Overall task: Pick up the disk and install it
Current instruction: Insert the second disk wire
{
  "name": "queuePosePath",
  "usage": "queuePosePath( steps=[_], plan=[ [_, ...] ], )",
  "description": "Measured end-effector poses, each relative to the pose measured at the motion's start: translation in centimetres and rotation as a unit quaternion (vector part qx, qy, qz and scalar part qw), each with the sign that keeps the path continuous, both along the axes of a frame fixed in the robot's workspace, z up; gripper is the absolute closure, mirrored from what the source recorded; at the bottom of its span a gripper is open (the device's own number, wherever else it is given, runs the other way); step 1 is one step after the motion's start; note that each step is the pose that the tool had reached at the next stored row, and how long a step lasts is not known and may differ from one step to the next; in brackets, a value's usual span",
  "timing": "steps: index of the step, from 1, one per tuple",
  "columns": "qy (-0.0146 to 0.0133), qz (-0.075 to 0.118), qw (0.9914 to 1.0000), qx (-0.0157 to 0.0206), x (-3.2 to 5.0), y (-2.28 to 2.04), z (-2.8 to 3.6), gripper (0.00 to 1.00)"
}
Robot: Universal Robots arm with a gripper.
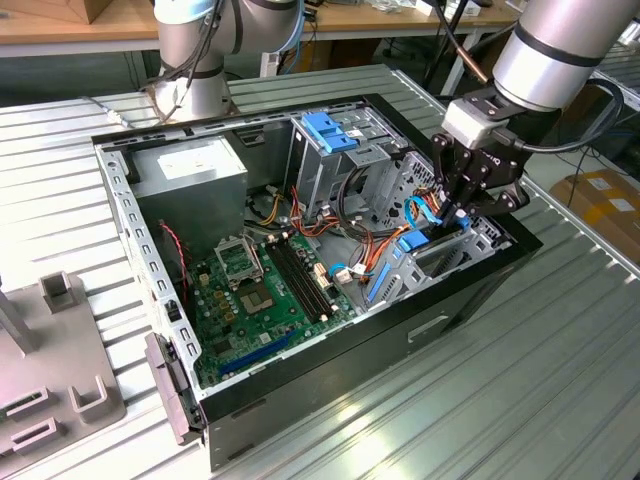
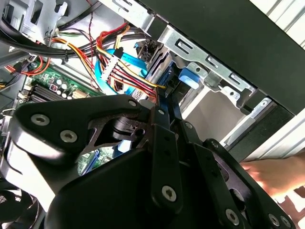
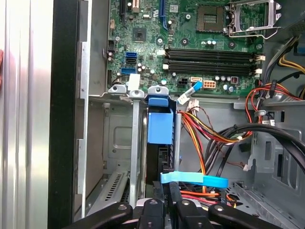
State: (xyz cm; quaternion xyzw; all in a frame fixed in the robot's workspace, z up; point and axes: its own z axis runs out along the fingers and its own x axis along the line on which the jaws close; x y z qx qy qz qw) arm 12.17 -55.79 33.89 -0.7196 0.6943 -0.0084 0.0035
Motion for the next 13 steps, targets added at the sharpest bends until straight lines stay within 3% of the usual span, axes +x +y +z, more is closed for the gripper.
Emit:
queuePosePath(
  steps=[7,10,13],
  plan=[
    [-0.0002,0.000,1.00000,0.0014,0.01,0.01,-0.23,0.83],
    [-0.0001,0.000,1.00000,0.0004,0.00,0.00,-0.15,0.65],
    [0.0000,0.000,1.00000,0.0002,0.00,0.00,-0.07,0.58]
  ],
)
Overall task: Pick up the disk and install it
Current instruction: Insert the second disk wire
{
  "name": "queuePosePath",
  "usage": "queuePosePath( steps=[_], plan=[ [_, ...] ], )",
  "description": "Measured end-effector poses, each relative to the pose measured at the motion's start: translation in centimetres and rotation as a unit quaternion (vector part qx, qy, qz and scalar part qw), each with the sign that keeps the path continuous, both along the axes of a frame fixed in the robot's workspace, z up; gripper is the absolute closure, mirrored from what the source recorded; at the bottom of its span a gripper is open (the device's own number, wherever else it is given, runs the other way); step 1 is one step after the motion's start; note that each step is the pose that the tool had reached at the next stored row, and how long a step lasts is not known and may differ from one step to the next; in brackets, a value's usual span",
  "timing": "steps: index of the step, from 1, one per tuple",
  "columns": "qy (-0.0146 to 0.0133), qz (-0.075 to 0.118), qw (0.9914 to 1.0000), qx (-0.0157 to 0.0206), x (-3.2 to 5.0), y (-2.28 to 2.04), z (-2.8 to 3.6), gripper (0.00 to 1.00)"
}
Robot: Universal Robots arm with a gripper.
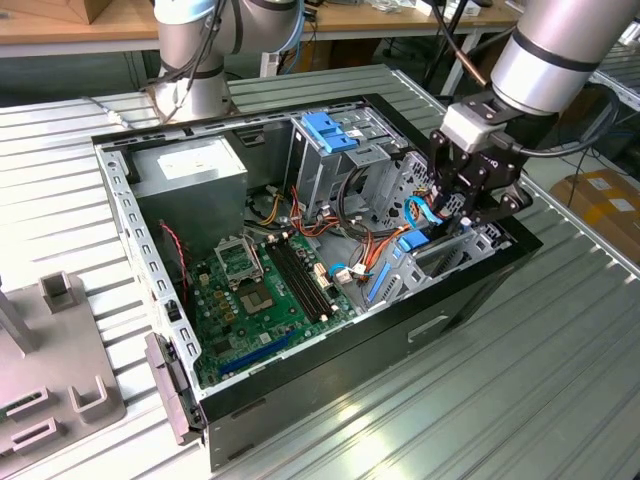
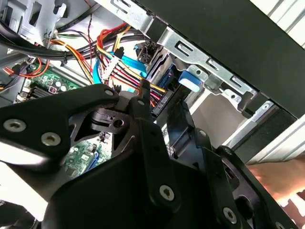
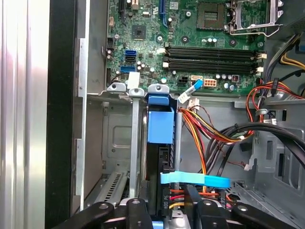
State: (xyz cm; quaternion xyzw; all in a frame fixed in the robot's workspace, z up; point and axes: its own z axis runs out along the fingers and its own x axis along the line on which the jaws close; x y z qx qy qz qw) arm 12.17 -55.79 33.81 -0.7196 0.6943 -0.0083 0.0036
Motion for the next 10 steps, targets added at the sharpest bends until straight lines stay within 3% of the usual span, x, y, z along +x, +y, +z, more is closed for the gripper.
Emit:
queuePosePath(
  steps=[2,3,7,8,10],
  plan=[
    [0.0000,0.000,1.00000,0.0001,0.00,0.01,0.52,0.58],
    [0.0000,0.000,1.00000,0.0000,0.00,0.04,1.27,0.58],
    [-0.0001,0.000,1.00000,-0.0003,0.00,0.11,3.06,0.58],
    [-0.0002,0.000,1.00000,-0.0009,0.00,0.12,3.35,0.58],
    [-0.0005,0.000,1.00000,-0.0011,-0.41,0.19,3.36,0.58]
  ],
)
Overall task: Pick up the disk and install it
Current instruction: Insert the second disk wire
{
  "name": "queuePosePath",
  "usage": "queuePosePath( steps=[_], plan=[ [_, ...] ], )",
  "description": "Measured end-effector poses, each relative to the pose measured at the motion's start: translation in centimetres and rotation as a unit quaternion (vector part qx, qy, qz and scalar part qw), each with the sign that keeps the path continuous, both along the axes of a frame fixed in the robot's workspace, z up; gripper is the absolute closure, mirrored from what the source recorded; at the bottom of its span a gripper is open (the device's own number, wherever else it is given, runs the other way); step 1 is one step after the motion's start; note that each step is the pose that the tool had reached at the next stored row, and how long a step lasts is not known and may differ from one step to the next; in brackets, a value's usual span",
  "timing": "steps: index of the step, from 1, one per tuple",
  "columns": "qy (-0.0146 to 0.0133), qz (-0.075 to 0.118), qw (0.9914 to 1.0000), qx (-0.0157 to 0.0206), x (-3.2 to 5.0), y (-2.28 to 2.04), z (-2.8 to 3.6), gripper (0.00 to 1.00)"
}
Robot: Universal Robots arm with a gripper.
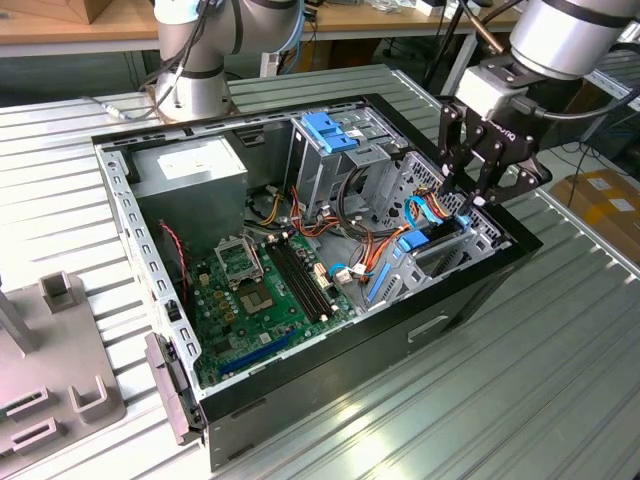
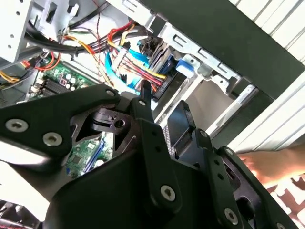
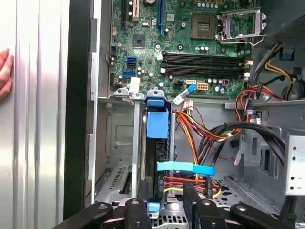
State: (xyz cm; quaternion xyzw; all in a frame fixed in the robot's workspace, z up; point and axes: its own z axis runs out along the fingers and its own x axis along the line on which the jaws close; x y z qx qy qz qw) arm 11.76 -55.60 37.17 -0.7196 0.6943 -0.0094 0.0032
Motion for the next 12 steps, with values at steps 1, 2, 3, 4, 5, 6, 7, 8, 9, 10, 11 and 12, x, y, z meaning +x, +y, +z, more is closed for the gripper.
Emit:
queuePosePath(
  steps=[1,2,3,4,5,6,7,8,9,10,11,12],
  plan=[
    [-0.0004,0.000,1.00000,0.0001,-0.55,0.09,-0.01,0.58],
    [-0.0006,0.000,1.00000,0.0001,-0.89,0.15,-0.01,0.58],
    [-0.0007,0.000,1.00000,0.0001,-1.10,0.22,-0.01,0.58],
    [-0.0007,0.000,1.00000,0.0000,-1.31,0.56,-0.01,0.58],
    [-0.0007,0.000,1.00000,0.0001,-1.31,0.74,-0.01,0.58],
    [-0.0007,0.000,1.00000,0.0002,-1.31,0.81,-0.02,0.58],
    [-0.0007,0.000,1.00000,0.0002,-1.32,0.81,-0.02,0.58],
    [-0.0007,0.000,1.00000,0.0001,-1.32,0.81,-0.02,0.58],
    [-0.0007,0.000,1.00000,0.0001,-1.32,0.84,-0.01,0.58],
    [-0.0007,0.000,1.00000,0.0000,-1.32,0.87,-0.01,0.58],
    [-0.0007,0.000,1.00000,0.0001,-1.32,0.87,-0.01,0.58],
    [-0.0007,0.000,1.00000,0.0001,-1.32,0.87,-0.01,0.58]
  ],
)
